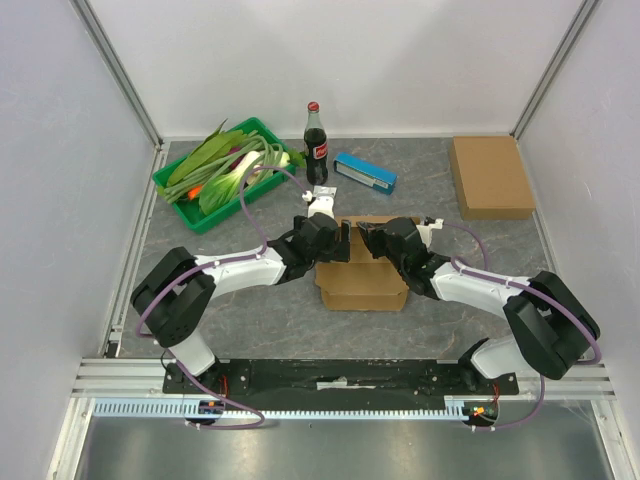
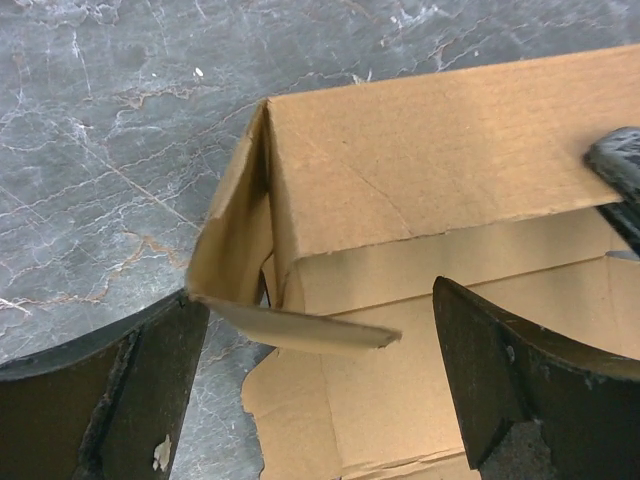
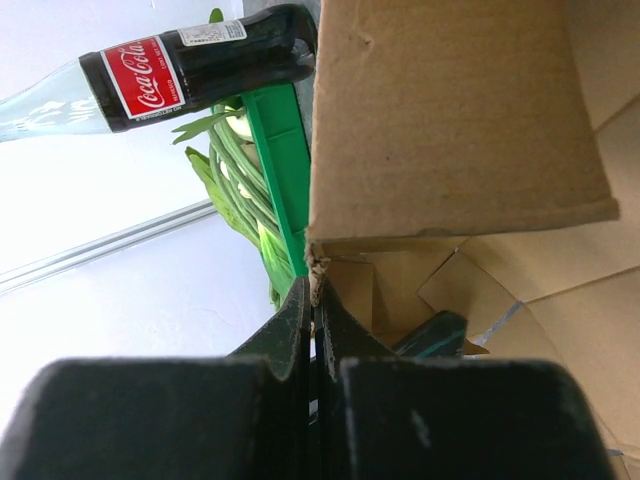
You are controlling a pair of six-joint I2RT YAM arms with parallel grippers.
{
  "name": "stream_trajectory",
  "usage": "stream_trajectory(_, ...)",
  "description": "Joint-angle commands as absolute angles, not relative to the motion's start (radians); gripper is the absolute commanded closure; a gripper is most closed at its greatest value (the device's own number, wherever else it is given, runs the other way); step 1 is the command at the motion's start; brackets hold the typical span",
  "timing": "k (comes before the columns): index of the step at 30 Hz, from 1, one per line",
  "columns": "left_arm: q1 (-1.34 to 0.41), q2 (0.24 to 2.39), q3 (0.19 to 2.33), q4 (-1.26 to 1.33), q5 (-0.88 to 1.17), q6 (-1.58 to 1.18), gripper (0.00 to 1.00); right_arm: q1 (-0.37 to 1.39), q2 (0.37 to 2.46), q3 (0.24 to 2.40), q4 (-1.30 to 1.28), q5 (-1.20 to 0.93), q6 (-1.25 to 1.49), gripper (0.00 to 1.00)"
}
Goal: Fold the paper box
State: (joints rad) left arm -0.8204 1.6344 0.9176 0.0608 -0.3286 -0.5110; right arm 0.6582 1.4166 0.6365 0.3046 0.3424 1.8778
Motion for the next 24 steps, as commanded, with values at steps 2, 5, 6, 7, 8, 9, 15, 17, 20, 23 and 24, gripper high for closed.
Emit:
stream_trajectory(2,-0.836,1.671,0.989,0.026,-0.439,-0.512,0.05,0.660,1.408,0.675,0.316,0.393,1.882,1.00)
stream_trajectory(5,-0.836,1.629,0.945,0.089,-0.362,-0.462,0.14,0.660,1.405,0.660,0.325,0.391,1.890,1.00)
stream_trajectory(6,-0.836,1.608,0.908,0.106,-0.348,-0.451,0.18,0.658,1.404,0.655,0.333,0.390,1.891,1.00)
stream_trajectory(7,-0.836,1.592,0.887,0.126,-0.330,-0.440,0.20,0.657,1.404,0.647,0.337,0.382,1.891,1.00)
stream_trajectory(8,-0.836,1.557,0.868,0.167,-0.310,-0.416,0.22,0.657,1.405,0.644,0.341,0.379,1.891,1.00)
stream_trajectory(9,-0.836,1.540,0.835,0.181,-0.275,-0.407,0.26,0.657,1.402,0.640,0.351,0.377,1.891,1.00)
stream_trajectory(15,-0.834,1.445,0.698,0.311,-0.172,-0.377,0.32,0.652,1.384,0.578,0.417,0.356,1.884,1.00)
stream_trajectory(17,-0.835,1.422,0.657,0.357,-0.154,-0.379,0.35,0.652,1.368,0.552,0.420,0.359,1.873,1.00)
stream_trajectory(20,-0.836,1.407,0.640,0.360,-0.160,-0.377,0.39,0.649,1.359,0.500,0.475,0.353,1.873,1.00)
stream_trajectory(23,-0.836,1.401,0.632,0.360,-0.158,-0.371,0.43,0.644,1.347,0.482,0.474,0.345,1.868,1.00)
stream_trajectory(24,-0.836,1.402,0.632,0.367,-0.155,-0.370,0.44,0.644,1.345,0.480,0.469,0.347,1.862,1.00)
